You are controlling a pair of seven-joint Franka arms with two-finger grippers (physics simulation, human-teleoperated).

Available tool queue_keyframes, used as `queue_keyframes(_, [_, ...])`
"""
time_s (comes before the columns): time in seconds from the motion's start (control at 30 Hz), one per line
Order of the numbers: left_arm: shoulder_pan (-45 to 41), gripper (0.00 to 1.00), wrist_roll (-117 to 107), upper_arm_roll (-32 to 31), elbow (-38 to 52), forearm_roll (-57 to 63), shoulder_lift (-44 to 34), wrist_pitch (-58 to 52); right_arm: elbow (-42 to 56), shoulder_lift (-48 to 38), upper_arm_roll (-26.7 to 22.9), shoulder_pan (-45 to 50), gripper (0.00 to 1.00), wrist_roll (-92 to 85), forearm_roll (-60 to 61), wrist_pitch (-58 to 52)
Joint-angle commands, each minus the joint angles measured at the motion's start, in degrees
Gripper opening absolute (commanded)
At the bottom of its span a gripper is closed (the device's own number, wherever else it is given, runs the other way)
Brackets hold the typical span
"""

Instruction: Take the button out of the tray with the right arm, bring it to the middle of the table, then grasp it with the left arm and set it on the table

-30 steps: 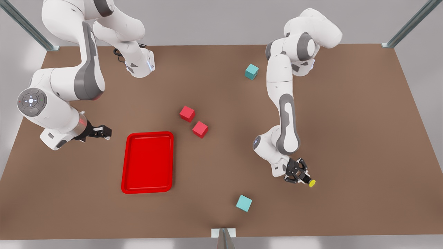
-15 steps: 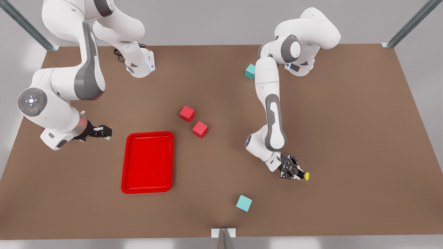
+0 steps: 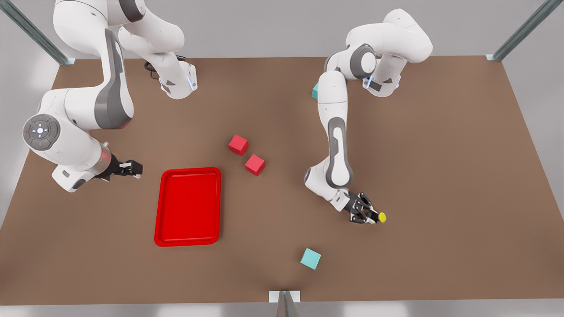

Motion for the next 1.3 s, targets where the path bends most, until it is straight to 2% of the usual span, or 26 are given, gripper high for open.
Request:
queue_keyframes(0.0, [-0.52, 0.36, -10.36, 0.01, -0.02, 0.62, 0.52, -0.52, 0.31, -0.1, 0.01, 0.12, 1.0, -0.03, 0.0, 0.37])
queue_keyframes(0.87, [-5.44, 0.4, -8.69, -0.07, -0.29, 6.6, 2.89, -7.2, 0.39, 0.69, 0.09, 0.38, 1.0, 0.06, 0.18, 0.64])
queue_keyframes(0.9, [-5.44, 0.88, -8.51, -0.07, -0.29, 6.68, 2.89, -7.2, 0.39, 0.78, 0.09, 0.29, 1.0, 0.06, 0.27, 0.64])
queue_keyframes(0.93, [-5.44, 1.0, -8.16, -0.07, -0.29, 6.68, 2.89, -7.2, 0.39, 0.78, 0.09, 0.29, 1.0, 0.06, 0.18, 0.73])
queue_keyframes(1.27, [-8.86, 1.0, -5.44, -0.51, -1.51, 6.6, 1.75, -11.15, 0.31, 0.87, 0.09, 0.38, 1.0, 0.06, 0.09, 0.73])
